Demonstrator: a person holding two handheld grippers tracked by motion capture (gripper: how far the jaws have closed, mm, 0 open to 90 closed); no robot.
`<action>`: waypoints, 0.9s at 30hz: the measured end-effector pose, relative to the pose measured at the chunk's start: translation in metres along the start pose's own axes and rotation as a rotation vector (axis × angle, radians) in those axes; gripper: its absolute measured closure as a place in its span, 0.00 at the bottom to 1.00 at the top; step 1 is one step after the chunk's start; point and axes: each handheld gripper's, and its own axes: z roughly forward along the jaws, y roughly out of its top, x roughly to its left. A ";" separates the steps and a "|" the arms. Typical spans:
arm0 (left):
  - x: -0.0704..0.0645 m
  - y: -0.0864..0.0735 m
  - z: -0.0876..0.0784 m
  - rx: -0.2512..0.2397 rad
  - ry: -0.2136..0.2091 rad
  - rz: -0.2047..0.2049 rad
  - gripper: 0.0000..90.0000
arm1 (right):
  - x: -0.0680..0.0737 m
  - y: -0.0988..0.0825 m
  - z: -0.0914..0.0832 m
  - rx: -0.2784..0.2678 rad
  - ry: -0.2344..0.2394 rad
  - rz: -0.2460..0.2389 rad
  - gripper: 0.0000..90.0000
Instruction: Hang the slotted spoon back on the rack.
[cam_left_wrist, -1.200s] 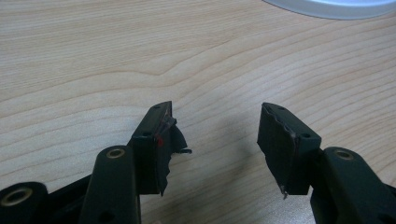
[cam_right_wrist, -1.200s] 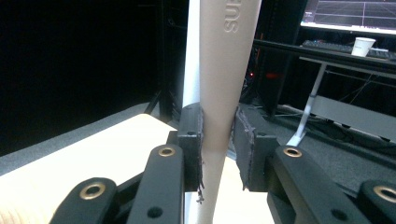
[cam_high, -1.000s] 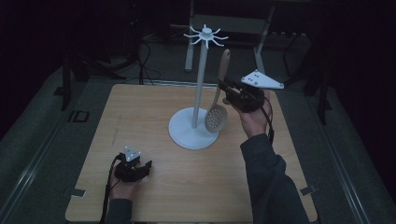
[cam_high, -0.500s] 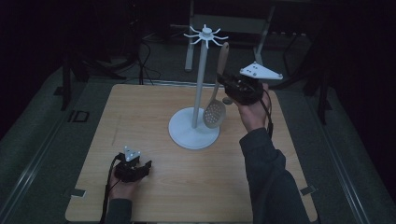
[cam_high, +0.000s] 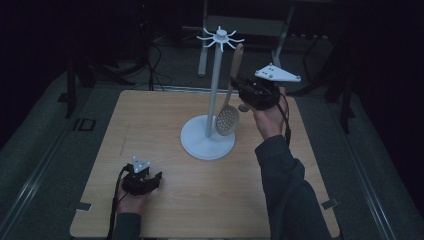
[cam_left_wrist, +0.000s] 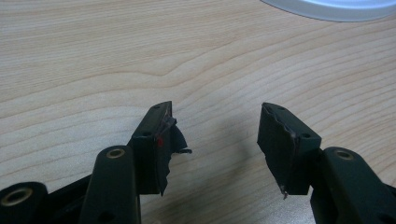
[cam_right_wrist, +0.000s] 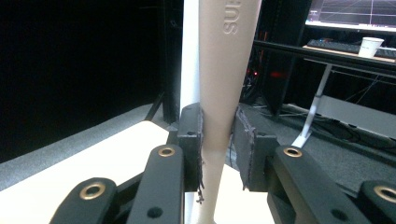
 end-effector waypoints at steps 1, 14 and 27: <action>0.000 0.000 0.000 -0.002 0.000 -0.001 0.51 | 0.000 0.000 0.001 0.002 0.001 0.002 0.81; 0.001 0.000 0.000 -0.005 -0.002 -0.005 0.51 | 0.002 0.002 0.011 0.011 0.007 0.015 0.81; 0.000 0.000 0.000 -0.004 -0.001 -0.002 0.51 | 0.004 0.001 0.016 0.014 0.002 0.027 0.81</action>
